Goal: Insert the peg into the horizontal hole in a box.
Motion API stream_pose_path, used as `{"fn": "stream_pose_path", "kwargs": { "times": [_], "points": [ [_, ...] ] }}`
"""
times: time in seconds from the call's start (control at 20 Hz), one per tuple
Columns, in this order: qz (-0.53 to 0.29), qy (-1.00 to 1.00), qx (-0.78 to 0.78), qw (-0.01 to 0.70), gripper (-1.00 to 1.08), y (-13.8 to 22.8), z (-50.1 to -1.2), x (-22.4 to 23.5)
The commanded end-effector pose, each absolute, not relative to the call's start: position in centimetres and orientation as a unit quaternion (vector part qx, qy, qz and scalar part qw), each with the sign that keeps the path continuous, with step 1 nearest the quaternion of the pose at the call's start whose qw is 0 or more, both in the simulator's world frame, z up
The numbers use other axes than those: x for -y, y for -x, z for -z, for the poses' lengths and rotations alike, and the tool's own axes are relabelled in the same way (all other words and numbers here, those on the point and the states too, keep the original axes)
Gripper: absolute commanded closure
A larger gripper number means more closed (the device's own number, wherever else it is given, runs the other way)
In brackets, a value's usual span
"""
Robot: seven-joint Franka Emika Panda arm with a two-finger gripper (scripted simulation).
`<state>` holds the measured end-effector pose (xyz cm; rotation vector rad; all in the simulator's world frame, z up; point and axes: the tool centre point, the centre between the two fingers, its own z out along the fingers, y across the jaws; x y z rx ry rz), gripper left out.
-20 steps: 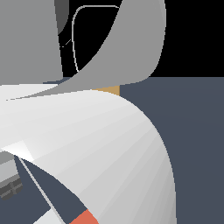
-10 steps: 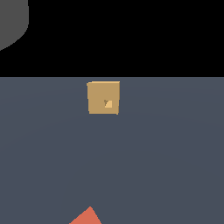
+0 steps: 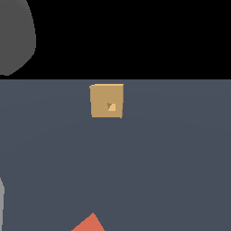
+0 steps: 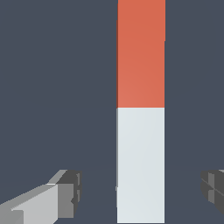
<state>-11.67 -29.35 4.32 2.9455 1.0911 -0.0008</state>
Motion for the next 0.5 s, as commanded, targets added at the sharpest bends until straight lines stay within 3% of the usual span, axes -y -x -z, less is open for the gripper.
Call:
{"fn": "stream_pose_path", "kwargs": {
  "times": [0.0,0.35,0.4,0.45],
  "points": [
    [0.000,-0.938,-0.347,0.000,-0.92,11.8,-3.0,29.3],
    [0.000,-0.938,-0.346,0.000,-0.92,11.7,-1.6,29.4],
    [0.000,-0.938,-0.346,0.000,1.08,11.7,-1.6,29.4],
    [0.000,-0.938,-0.346,0.000,1.08,11.7,-1.6,29.4]
  ]
}}
